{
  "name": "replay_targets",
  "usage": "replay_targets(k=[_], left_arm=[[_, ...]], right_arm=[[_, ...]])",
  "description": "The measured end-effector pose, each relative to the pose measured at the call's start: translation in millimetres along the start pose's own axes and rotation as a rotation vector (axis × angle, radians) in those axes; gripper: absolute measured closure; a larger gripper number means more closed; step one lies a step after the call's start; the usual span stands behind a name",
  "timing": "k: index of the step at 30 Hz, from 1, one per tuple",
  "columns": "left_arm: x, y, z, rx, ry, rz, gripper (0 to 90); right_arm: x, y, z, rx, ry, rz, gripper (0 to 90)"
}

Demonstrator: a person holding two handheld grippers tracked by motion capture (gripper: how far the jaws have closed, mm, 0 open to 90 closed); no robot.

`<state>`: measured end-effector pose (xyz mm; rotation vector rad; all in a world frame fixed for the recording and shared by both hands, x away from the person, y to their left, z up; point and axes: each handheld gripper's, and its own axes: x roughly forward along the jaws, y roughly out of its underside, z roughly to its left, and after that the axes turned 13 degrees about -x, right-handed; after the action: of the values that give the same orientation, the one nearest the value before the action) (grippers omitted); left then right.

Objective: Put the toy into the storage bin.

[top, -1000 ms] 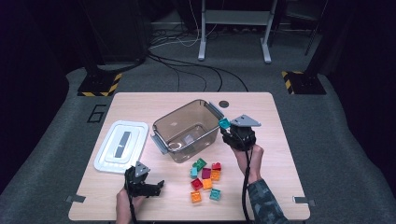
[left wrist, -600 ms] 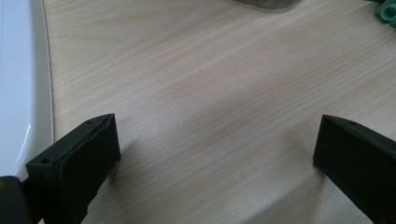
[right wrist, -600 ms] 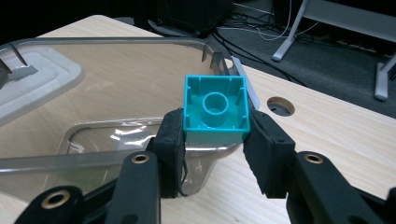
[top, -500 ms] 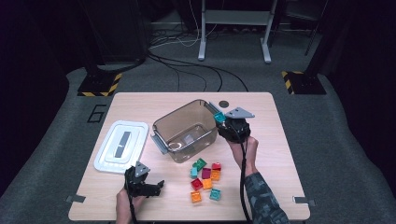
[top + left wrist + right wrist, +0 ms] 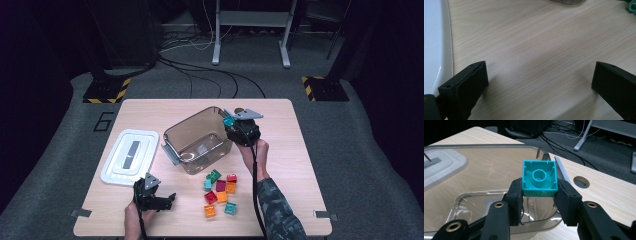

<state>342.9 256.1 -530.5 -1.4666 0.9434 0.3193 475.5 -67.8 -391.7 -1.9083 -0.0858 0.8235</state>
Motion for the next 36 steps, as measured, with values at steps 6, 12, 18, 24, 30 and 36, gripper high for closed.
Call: replay_targets(k=[6,12,18,24,30,36], left_arm=[[0.0,0.1,-0.2,-0.005,-0.002,-0.002,0.3],[0.1,0.1,-0.2,-0.007,-0.002,-0.002,0.3],[0.1,0.1,-0.2,-0.008,-0.003,-0.002,0.4],[0.1,0.1,-0.2,-0.008,-0.003,-0.002,0.4],[0.1,0.1,-0.2,-0.008,-0.003,-0.002,0.4],[0.1,0.1,-0.2,-0.008,-0.003,-0.002,0.4]], right_arm=[[7.1,0.5,0.3,0.000,-0.010,0.020,58.2],[5.8,1.5,-0.1,0.021,-0.026,0.019,33.9],[-11.0,3.5,-1.6,0.025,-0.031,-0.019,15.7],[-30.4,17.8,2.0,0.020,-0.039,-0.016,8.5],[-39.9,34.7,10.0,0.014,-0.058,-0.010,7.2],[-42.4,66.1,26.8,0.010,-0.094,0.045,7.8]])
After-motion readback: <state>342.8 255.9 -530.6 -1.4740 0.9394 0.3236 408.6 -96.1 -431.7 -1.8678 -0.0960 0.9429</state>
